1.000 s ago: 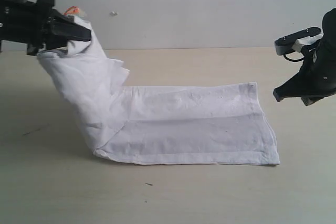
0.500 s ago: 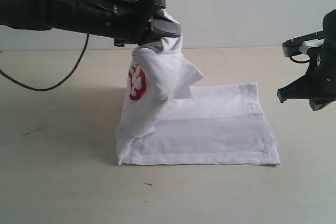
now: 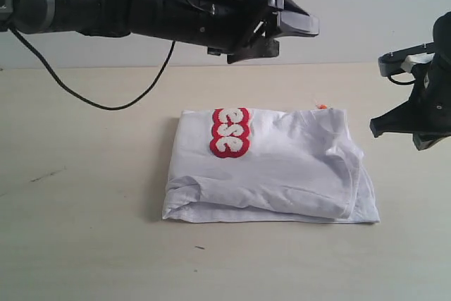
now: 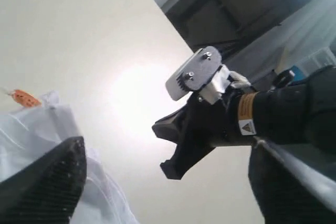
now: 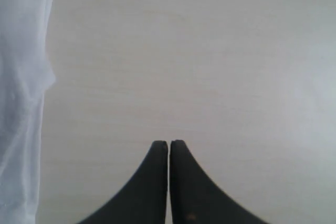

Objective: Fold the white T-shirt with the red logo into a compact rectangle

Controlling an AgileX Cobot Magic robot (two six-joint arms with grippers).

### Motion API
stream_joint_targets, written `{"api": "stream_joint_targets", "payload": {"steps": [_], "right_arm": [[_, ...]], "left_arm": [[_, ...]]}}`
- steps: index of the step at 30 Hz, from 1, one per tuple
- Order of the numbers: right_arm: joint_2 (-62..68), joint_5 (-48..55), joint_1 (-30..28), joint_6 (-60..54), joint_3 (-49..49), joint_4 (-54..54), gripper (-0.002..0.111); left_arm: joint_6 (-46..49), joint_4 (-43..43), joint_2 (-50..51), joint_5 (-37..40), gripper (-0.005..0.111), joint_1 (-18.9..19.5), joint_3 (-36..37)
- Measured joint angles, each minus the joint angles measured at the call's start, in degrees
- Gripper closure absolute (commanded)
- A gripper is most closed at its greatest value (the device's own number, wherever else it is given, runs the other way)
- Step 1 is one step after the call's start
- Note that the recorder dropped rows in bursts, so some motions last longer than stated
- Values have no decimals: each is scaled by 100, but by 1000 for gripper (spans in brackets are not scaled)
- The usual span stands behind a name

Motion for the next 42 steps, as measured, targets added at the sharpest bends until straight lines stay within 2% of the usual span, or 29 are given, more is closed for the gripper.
{"api": "stream_joint_targets", "payload": {"steps": [3, 7, 12, 14, 15, 18, 20, 26, 34, 42], "right_arm": [[0, 0, 0, 0, 0, 9, 106], [0, 0, 0, 0, 0, 210, 106], [0, -209, 0, -642, 0, 1171, 106], [0, -348, 0, -1421, 0, 2093, 106], [0, -414, 0, -1673, 0, 2397, 106], [0, -677, 0, -2485, 0, 3369, 106], [0, -787, 0, -2634, 0, 3515, 106], [309, -852, 0, -2780, 0, 3571, 106], [511, -893, 0, -2792, 0, 3565, 106], [511, -956, 0, -2805, 0, 3565, 106]], "left_arm": [[0, 178, -39, 266, 50, 150, -88], [-325, 990, -105, 475, 64, 437, -118], [-1052, 2905, -113, 670, 80, 660, -122], [-1551, 3906, -103, 700, 89, 685, -77], [-1651, 4115, -82, 700, 92, 685, -10], [-1766, 4318, 136, 582, 93, 685, 315], [-1778, 4329, 405, 544, 93, 685, 499], [-1798, 4386, 1029, 675, 93, 685, 720], [-2799, 5608, 960, 806, 93, 695, 675], [-2998, 5777, 950, 881, 93, 925, 666]]}}
